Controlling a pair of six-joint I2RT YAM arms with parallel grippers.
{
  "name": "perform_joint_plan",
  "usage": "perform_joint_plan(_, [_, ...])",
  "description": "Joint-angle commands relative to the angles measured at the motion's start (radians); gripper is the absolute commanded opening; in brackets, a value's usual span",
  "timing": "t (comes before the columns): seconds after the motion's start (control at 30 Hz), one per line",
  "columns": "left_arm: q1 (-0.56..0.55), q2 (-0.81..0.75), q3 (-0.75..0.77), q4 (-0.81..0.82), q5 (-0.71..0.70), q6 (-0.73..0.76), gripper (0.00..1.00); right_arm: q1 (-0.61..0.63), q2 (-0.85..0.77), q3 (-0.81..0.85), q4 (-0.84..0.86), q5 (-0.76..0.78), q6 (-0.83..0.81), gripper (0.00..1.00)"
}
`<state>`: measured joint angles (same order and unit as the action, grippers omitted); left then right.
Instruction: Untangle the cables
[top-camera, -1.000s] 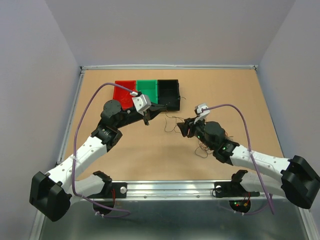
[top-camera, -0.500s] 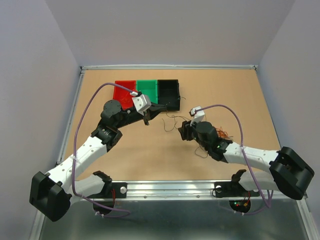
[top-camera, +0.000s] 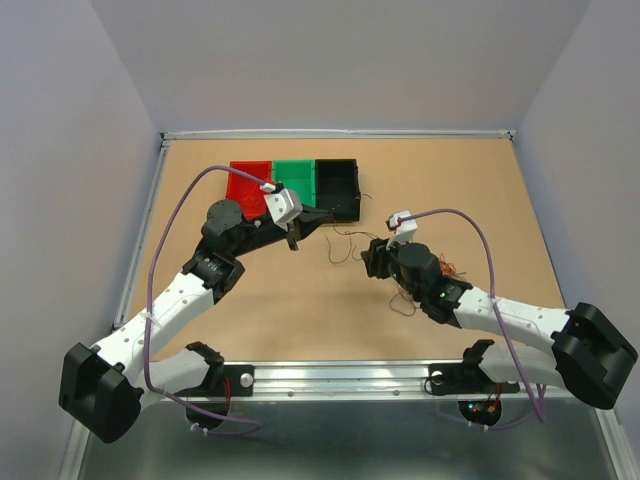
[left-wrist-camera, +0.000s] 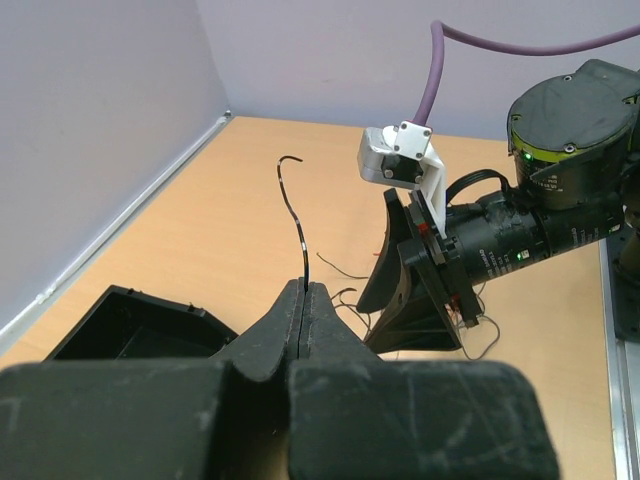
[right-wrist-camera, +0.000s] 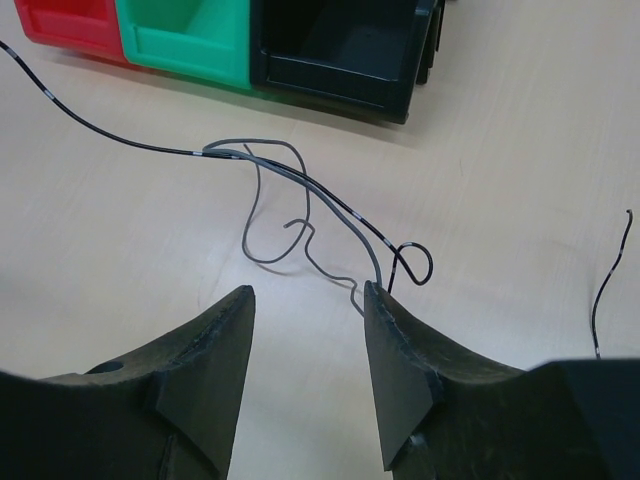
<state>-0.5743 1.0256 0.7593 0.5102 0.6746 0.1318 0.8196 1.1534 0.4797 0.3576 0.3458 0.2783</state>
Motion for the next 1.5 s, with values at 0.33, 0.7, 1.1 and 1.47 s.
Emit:
perform_joint_plan(0.33, [0.002,-0.001,0.037,0.041,-0.017,0.019,0.00,0.007,-0.038,0.030,-0.014,0.062,0.009,0.52])
perform_joint_plan(0.7, [0.001,0.005,0.040,0.037,-0.029,0.023,0.00,0.004,-0.041,0.028,-0.032,0.107,0.012,0.49])
perform_joint_plan(1.1, [0.002,-0.006,0.038,0.036,-0.017,0.019,0.00,0.006,0.012,0.050,-0.003,0.027,-0.007,0.49])
perform_joint_plan(1.47, [0.001,-0.010,0.038,0.033,-0.015,0.020,0.00,0.004,0.063,0.065,0.037,-0.036,-0.010,0.44])
